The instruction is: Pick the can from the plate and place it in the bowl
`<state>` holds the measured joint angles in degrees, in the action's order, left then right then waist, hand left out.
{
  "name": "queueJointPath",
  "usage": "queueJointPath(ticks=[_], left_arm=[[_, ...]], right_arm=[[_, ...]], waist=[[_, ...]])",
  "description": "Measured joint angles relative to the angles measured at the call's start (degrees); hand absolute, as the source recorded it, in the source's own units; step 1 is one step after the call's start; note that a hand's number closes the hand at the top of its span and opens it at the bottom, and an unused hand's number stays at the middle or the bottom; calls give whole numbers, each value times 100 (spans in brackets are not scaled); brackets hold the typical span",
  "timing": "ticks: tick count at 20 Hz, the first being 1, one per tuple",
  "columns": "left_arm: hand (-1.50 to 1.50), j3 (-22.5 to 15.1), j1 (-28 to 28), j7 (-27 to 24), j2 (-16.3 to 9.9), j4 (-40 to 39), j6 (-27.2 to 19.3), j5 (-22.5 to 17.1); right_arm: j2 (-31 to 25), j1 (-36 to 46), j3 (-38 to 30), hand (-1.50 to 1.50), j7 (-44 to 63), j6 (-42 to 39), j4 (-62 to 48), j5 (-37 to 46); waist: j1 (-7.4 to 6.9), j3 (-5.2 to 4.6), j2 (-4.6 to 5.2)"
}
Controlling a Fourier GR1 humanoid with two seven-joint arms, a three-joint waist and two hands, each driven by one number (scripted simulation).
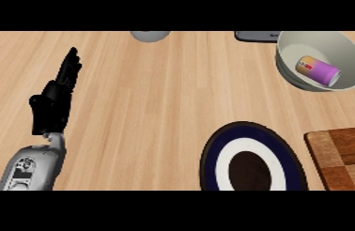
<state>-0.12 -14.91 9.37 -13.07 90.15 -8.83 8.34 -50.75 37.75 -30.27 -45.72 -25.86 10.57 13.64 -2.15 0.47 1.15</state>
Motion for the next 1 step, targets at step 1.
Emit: queueJointPath(ticks=[1], left_arm=[[0, -6, 39, -37, 14, 1, -8, 8]], right_arm=[[-23, -45, -2, -150, -6, -41, 28, -21]], waist=[[7, 0, -4]])
